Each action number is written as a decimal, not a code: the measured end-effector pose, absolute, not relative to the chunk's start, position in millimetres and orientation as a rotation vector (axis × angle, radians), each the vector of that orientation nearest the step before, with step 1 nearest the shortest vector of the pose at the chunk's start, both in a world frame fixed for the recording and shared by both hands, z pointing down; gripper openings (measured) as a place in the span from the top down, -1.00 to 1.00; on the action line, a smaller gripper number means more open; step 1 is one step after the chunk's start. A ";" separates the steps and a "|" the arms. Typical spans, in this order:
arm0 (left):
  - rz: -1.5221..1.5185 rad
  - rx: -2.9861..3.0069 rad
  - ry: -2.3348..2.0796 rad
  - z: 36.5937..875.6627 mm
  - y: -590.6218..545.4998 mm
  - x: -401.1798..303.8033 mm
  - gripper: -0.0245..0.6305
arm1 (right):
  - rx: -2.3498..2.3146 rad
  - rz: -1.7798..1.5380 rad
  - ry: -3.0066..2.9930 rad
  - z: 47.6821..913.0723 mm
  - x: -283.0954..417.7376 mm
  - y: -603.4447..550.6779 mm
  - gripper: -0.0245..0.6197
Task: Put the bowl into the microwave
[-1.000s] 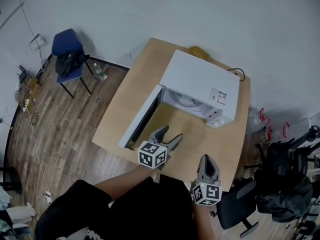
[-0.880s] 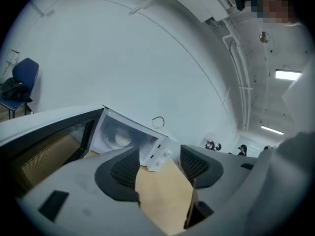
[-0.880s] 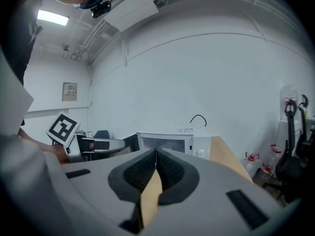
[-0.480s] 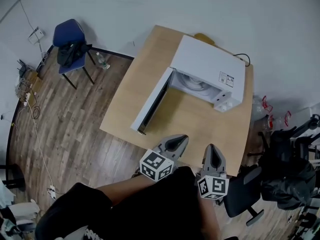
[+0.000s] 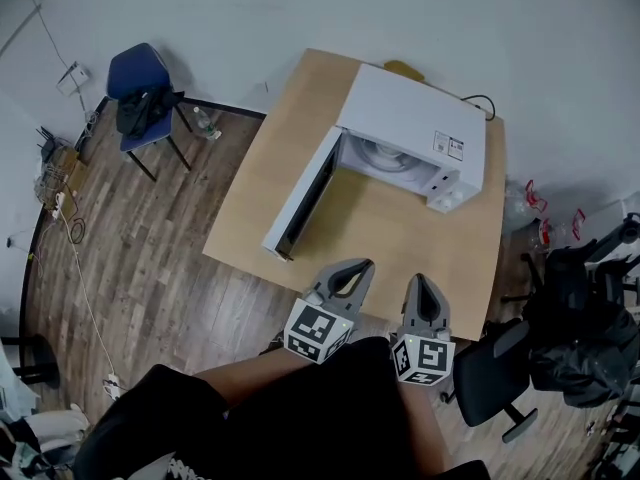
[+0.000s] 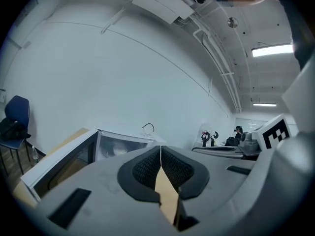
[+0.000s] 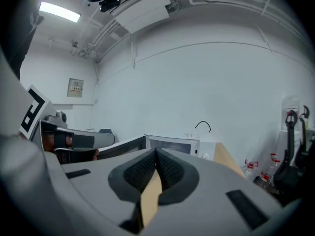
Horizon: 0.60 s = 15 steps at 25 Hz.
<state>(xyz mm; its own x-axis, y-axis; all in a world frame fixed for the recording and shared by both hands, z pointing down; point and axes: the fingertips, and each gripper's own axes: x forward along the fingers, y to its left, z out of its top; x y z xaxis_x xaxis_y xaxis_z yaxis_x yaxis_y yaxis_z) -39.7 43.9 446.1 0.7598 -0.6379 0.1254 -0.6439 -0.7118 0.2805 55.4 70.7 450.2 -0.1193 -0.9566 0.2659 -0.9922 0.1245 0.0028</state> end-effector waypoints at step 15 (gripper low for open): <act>0.063 2.606 -0.960 446.9 47.4 -13.3 0.87 | 2.006 0.318 -2.142 449.0 82.2 84.1 0.74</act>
<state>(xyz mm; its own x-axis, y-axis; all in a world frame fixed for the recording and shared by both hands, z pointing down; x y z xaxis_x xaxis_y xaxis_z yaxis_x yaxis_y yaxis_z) -13.3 47.4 446.9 0.7681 -0.6189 0.1642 -0.6351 -0.7038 0.3183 82.2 84.1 449.0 -0.0668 -0.9570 0.2821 -0.9977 0.0618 -0.0266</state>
